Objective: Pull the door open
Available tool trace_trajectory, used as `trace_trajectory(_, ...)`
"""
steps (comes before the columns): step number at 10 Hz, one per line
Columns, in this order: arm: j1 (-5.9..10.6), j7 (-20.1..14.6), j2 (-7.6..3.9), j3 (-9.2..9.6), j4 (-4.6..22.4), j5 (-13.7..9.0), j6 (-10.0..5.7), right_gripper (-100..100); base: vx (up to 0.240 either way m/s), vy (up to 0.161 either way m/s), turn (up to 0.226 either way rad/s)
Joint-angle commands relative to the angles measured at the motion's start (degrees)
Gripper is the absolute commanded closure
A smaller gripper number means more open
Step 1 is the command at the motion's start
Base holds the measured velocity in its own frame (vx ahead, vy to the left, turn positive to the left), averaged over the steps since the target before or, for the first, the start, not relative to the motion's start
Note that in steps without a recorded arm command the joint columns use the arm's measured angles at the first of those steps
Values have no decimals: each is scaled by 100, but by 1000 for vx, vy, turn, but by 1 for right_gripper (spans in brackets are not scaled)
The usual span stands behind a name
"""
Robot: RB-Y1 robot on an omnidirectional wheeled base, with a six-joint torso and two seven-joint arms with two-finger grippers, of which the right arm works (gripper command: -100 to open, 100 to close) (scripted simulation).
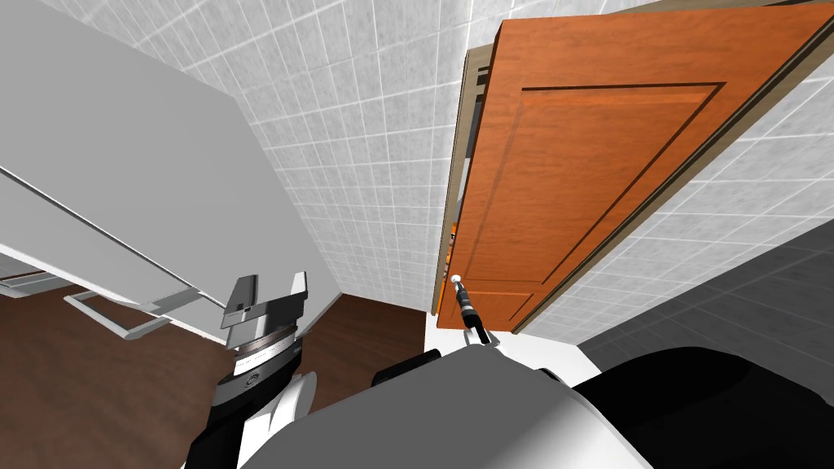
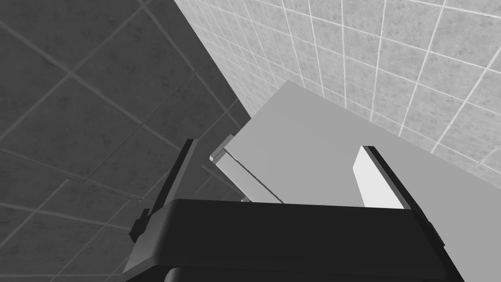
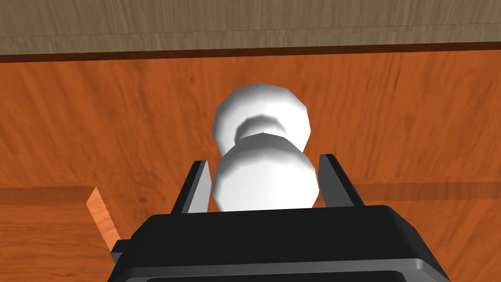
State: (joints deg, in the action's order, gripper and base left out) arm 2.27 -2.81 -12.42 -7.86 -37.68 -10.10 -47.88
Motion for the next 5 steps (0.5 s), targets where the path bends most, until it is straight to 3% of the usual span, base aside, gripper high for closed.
trace_trajectory(1,18,-235,4,54,12,-37,-21,100,-24,-6,16)
trace_trajectory(5,55,-712,-40,173,66,-175,-44,100,-22,-2,16)
